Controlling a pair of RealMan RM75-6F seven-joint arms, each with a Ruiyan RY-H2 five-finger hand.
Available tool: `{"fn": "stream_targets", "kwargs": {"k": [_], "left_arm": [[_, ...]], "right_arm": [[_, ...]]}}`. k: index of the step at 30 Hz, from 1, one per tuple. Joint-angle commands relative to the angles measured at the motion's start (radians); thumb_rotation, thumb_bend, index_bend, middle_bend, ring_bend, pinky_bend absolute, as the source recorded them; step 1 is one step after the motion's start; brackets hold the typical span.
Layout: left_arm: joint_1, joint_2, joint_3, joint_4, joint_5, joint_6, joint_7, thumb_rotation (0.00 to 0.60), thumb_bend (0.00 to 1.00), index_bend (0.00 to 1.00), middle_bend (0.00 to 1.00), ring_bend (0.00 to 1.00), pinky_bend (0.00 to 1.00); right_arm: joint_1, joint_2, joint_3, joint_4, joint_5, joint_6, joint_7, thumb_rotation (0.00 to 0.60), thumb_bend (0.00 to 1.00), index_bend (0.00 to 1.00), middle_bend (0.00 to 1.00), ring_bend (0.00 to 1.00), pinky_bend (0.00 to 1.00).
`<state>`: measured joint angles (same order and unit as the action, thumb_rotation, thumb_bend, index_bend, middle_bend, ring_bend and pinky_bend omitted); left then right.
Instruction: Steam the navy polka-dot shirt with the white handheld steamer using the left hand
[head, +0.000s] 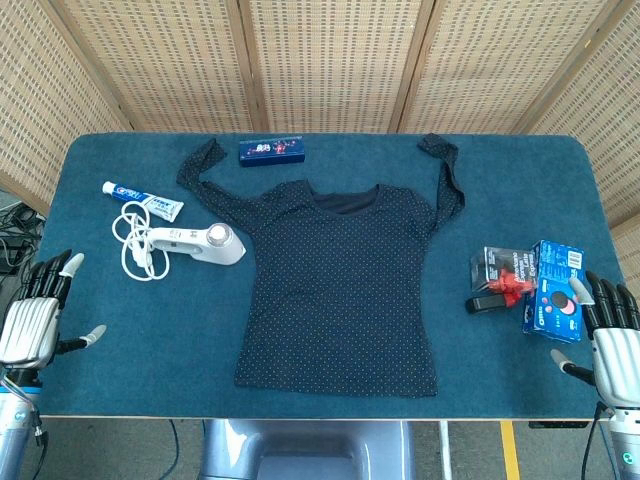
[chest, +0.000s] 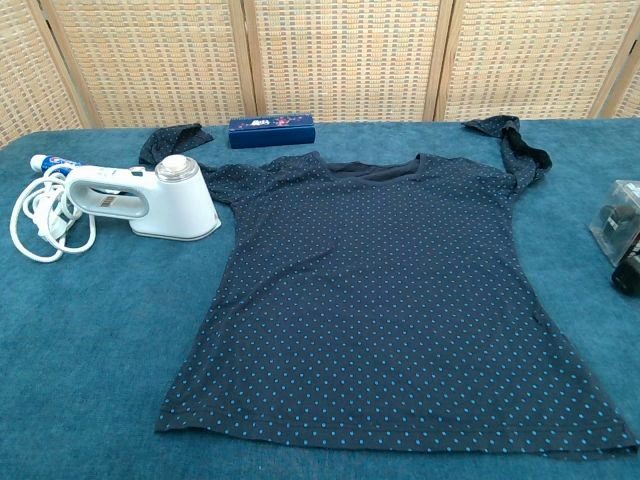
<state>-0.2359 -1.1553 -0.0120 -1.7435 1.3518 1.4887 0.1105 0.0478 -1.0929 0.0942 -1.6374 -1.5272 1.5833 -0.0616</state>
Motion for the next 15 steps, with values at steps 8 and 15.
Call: {"fn": "stream_targets", "kwargs": {"k": [8, 15], "left_arm": [[0.0, -0.006, -0.014, 0.028, 0.01, -0.025, -0.004, 0.6, 0.0, 0.0, 0.0, 0.0, 0.0], [-0.135, -0.095, -0.1, 0.202, -0.006, -0.185, -0.055, 0.6, 0.02, 0.0, 0.0, 0.0, 0.0]], "right_arm": [[-0.001, 0.002, -0.005, -0.008, 0.001, -0.009, -0.002, 0.6, 0.0, 0.01, 0.0, 0.0, 0.0], [0.005, 0.002, -0.008, -0.013, -0.008, -0.018, -0.004, 0.6, 0.0, 0.01, 0.0, 0.0, 0.0]]}}
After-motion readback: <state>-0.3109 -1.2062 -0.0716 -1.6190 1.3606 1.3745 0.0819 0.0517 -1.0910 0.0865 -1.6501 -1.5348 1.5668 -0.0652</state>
